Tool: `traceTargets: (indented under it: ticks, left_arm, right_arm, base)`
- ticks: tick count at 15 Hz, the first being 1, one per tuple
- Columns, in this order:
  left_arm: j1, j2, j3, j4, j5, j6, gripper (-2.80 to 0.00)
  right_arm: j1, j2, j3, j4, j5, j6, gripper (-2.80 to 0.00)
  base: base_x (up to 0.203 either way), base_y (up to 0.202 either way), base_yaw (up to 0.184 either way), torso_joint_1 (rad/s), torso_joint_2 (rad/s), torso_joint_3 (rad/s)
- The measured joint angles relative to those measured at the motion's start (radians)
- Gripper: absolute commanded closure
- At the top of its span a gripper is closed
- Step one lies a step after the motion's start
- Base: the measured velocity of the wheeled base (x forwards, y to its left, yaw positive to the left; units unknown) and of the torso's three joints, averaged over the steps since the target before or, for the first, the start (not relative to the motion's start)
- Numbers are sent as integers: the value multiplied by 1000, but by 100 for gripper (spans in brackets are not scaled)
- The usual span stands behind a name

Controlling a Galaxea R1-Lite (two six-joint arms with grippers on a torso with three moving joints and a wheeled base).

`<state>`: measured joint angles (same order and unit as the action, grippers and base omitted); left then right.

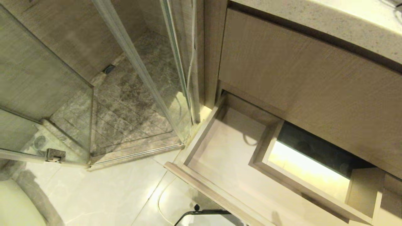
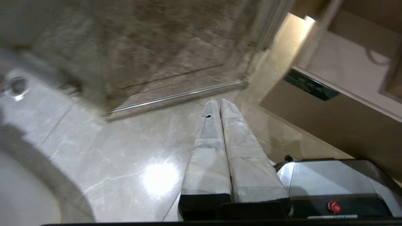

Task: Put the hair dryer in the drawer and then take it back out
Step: Pick up the hairdryer

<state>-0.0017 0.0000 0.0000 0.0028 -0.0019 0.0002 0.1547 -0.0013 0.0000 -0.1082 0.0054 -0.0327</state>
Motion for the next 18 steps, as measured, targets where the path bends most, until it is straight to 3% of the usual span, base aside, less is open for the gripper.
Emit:
traceTargets:
  ticks: [7, 10, 18]
  left_arm:
    - [0, 0, 0, 1, 1, 0, 0]
    - [0, 0, 0, 1, 1, 0, 0]
    - [0, 0, 0, 0, 0, 0, 0]
  right_arm:
    - [0, 0, 0, 1, 0, -1, 0]
    - [0, 0, 0, 0, 1, -1, 0]
    - [1, 0, 0, 1, 0, 1, 0]
  base:
    - [2, -6, 173, 264, -503, -241]
    - [1, -7, 125, 92, -156, -78]
    - [0, 0, 0, 5, -9, -5]
